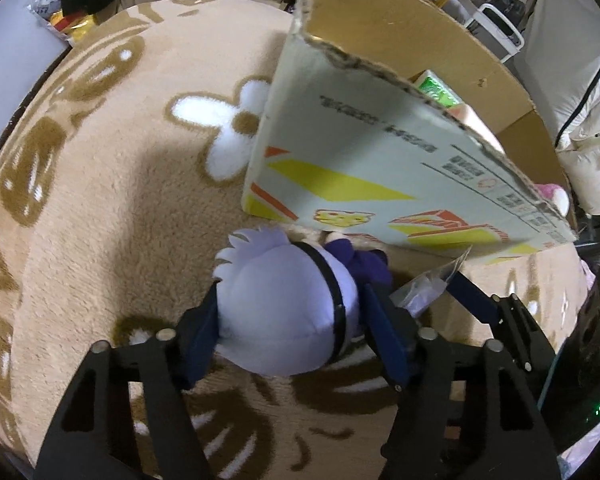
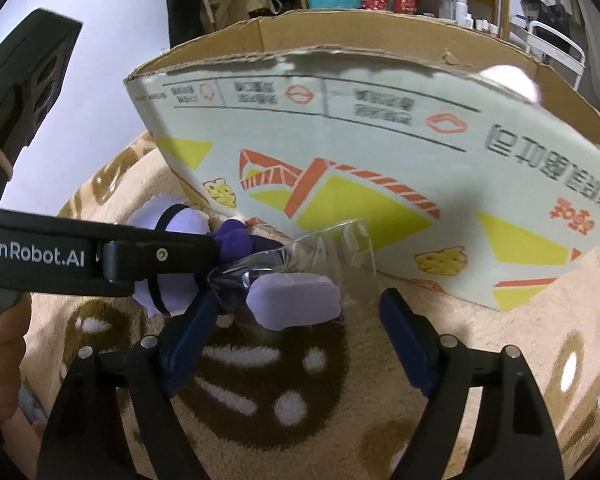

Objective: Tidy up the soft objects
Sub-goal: 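Grasp the white-and-purple plush doll with the left tool while the right tool grasps the clear bag, then lift the plush doll and clear bag and carry them over the box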

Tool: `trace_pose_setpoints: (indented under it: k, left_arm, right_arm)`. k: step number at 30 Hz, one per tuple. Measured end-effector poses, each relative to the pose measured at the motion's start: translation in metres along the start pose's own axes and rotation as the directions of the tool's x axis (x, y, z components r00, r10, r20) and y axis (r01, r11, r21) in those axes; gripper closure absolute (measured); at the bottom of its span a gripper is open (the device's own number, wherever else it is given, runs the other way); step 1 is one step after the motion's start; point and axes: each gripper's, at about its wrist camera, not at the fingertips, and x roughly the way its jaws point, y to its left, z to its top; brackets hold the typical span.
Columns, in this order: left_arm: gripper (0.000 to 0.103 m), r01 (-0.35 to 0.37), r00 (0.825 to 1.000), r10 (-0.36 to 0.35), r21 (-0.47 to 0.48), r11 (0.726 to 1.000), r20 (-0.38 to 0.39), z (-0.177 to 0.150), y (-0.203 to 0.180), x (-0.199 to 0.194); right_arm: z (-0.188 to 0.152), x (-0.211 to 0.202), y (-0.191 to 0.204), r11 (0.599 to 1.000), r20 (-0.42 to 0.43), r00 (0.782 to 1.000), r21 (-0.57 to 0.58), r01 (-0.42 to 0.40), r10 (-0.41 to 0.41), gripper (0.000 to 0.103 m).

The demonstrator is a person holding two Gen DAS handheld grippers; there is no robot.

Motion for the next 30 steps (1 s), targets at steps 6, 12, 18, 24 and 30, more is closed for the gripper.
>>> trace_pose_setpoints:
  k: [6, 12, 18, 24, 30]
  left_arm:
    - [0.042, -0.022, 0.999, 0.021, 0.021, 1.0, 0.034, -0.006, -0.007, -0.012]
    - [0.043, -0.07, 0.994, 0.065, 0.058, 0.996, 0.089, -0.013, -0.017, -0.024]
    - [0.043, -0.08, 0.987, 0.074, 0.038, 0.996, 0.14, -0.022, -0.012, -0.039]
    - [0.043, -0.109, 0.974, 0.099, 0.038, 0.993, 0.204, -0.031, -0.013, -0.057]
    - [0.043, -0.146, 0.951, 0.122, 0.066, 0.987, 0.285, -0.041, -0.027, -0.076]
  right_arm:
    - [-0.006, -0.015, -0.016, 0.998, 0.011, 1.0, 0.058, 0.01, -0.011, 0.016]
    - [-0.01, -0.031, -0.022, 0.996, 0.034, 0.999, 0.091, 0.025, -0.028, 0.017]
    - [-0.01, -0.049, -0.026, 0.993, 0.072, 0.996, 0.103, 0.05, -0.057, 0.017]
    - [-0.009, -0.069, -0.019, 0.993, 0.12, 0.99, 0.099, 0.062, -0.074, 0.017]
    - [-0.012, -0.098, -0.015, 0.993, 0.171, 0.982, 0.098, 0.061, -0.077, 0.017]
